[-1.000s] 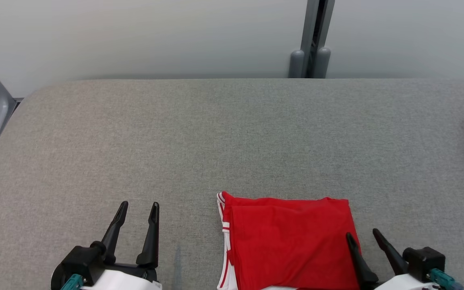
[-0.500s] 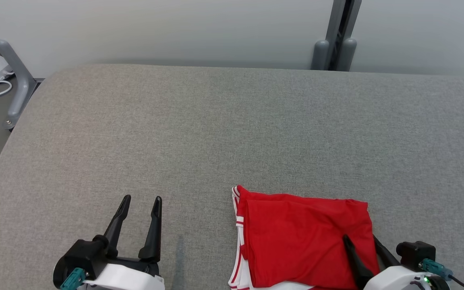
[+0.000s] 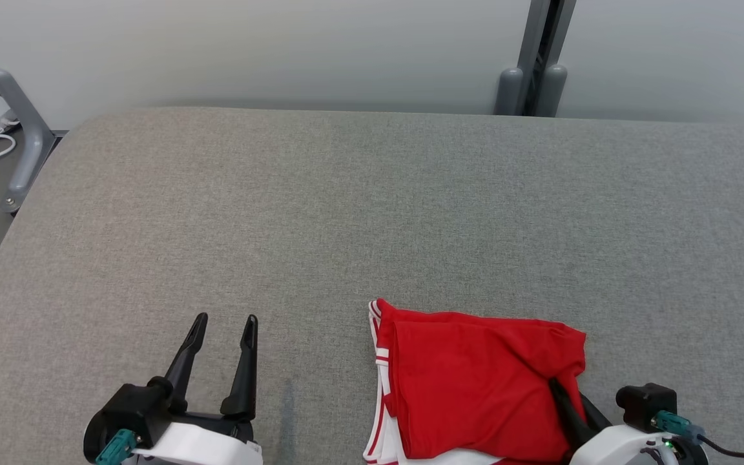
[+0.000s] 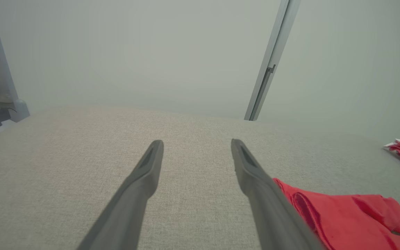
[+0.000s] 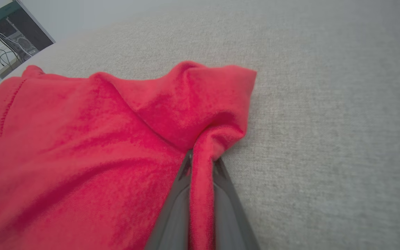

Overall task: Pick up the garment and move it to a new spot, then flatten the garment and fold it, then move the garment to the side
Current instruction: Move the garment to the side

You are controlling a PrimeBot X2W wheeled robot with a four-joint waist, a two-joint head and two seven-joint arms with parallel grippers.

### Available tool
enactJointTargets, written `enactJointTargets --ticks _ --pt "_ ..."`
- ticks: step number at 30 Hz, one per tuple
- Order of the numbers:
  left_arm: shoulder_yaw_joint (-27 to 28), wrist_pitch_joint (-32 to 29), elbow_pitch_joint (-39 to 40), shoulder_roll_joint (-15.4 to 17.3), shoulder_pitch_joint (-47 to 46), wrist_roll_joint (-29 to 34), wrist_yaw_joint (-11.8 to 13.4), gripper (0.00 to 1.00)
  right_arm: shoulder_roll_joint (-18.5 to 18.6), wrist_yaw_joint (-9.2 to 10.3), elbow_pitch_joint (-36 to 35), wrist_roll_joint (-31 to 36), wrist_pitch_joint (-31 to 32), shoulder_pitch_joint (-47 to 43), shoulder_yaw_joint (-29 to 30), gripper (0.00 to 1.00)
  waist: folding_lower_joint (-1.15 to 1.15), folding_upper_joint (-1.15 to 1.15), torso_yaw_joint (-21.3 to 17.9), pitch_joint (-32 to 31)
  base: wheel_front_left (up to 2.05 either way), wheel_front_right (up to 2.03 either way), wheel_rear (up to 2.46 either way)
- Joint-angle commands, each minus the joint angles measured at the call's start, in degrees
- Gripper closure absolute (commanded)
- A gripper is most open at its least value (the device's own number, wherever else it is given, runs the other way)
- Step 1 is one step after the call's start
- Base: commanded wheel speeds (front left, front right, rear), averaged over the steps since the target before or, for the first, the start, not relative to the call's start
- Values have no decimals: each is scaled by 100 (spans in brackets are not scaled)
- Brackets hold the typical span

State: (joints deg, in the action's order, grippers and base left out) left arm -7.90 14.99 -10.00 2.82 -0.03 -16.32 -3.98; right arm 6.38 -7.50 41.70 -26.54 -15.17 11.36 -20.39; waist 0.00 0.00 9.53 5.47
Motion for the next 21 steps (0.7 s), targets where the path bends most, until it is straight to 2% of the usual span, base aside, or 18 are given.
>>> enactJointTargets --ticks 1,12,17,21 --pt "11 20 9 19 -70 -20 -1 0 87 3 17 105 16 44 -50 100 0 0 -21 -1 0 0 0" --pt "-65 20 187 20 -208 21 -26 0 874 4 -751 1229 3 586 -159 100 0 0 -394 146 0 0 0" --pt "-285 20 314 22 -486 56 -56 0 1599 4 -1325 1536 192 1204 -323 100 0 0 -733 424 0 0 0" --pt "-576 19 372 21 -861 88 -95 0 2307 4 -1979 1507 555 1726 -401 100 0 0 -977 754 0 0 0"
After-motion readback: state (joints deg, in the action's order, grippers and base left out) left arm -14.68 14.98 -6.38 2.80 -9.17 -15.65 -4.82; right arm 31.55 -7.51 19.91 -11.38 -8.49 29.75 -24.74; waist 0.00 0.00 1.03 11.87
